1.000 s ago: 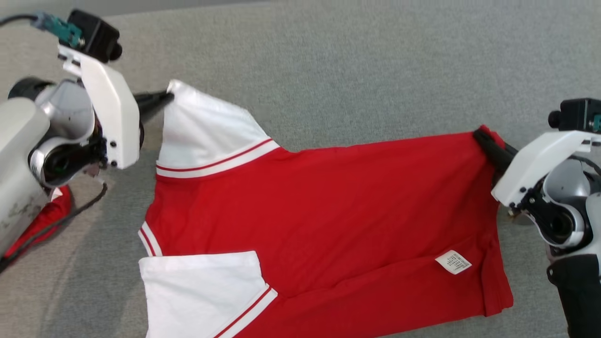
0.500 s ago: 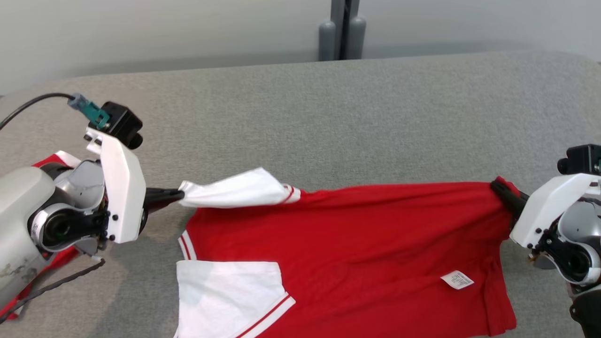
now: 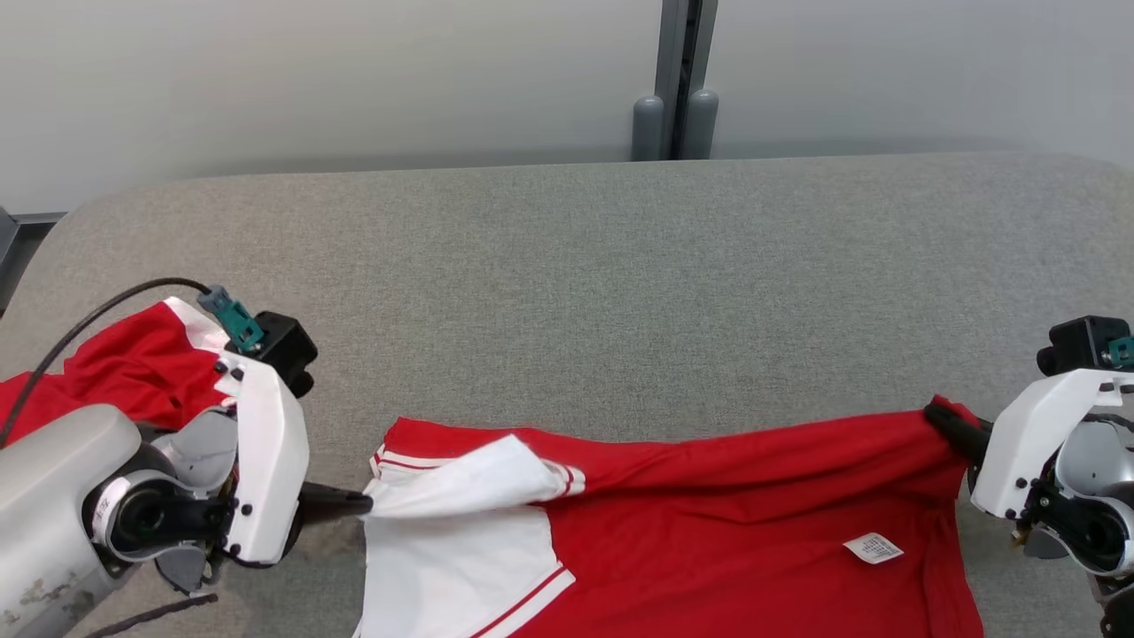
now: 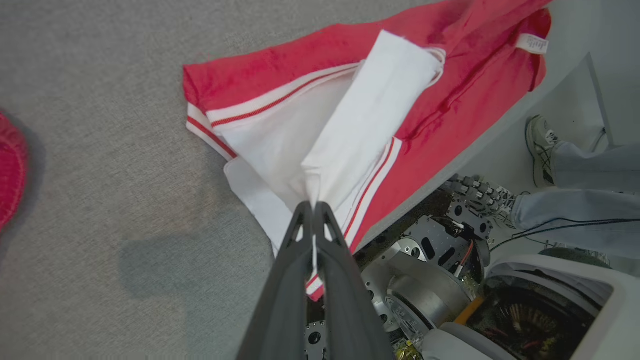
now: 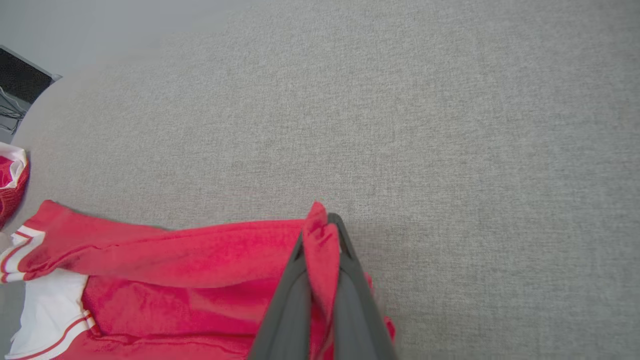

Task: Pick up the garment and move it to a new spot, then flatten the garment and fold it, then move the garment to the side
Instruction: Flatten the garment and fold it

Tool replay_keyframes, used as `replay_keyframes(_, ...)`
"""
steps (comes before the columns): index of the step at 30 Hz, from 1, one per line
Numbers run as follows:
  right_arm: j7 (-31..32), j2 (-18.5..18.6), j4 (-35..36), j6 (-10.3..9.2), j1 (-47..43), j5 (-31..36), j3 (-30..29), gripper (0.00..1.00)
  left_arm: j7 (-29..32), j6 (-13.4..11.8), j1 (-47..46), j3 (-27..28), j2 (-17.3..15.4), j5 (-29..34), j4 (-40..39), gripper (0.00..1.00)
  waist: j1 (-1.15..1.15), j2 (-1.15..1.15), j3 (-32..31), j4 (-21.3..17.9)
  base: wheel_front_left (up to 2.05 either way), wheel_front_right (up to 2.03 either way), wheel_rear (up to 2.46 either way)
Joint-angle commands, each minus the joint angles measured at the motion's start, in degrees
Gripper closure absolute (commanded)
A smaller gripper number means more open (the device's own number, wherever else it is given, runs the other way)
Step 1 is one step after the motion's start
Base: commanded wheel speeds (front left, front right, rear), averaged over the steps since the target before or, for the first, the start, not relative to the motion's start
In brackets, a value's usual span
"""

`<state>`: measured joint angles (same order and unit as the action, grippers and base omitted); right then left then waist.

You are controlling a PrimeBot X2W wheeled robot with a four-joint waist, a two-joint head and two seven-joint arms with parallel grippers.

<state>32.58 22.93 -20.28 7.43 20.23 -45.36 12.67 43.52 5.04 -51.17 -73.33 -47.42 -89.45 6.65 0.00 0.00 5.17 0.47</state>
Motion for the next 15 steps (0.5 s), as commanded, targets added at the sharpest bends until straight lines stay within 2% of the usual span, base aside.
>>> replay_keyframes(1, 0.5, 0.7, 0.2, 0.12, -0.9, -0.4, 0.3, 1.00, 0.2, -0.3, 0.7, 0.0, -0.1, -0.2, -0.2, 1.00, 0.00, 0.00, -0.1, 0.0, 0.00, 0.00, 0.00)
replay_keyframes(9, 3.5, 4.9, 1.5, 0.12, -0.3, -2.9, 4.8, 1.00, 3.4, -2.1, 3.9, 0.0, -1.0, -1.3, -2.6, 1.00, 0.00, 0.00, 0.3, -0.3, 0.00, 0.00, 0.00)
replay_keyframes(15, 5.5, 6.4, 1.4, 0.12, -0.1, -5.0, 7.7, 1.00, 4.3, -2.3, 5.7, 0.0, -1.3, -2.0, -3.6, 1.00, 0.00, 0.00, 0.6, -0.1, 0.00, 0.00, 0.00)
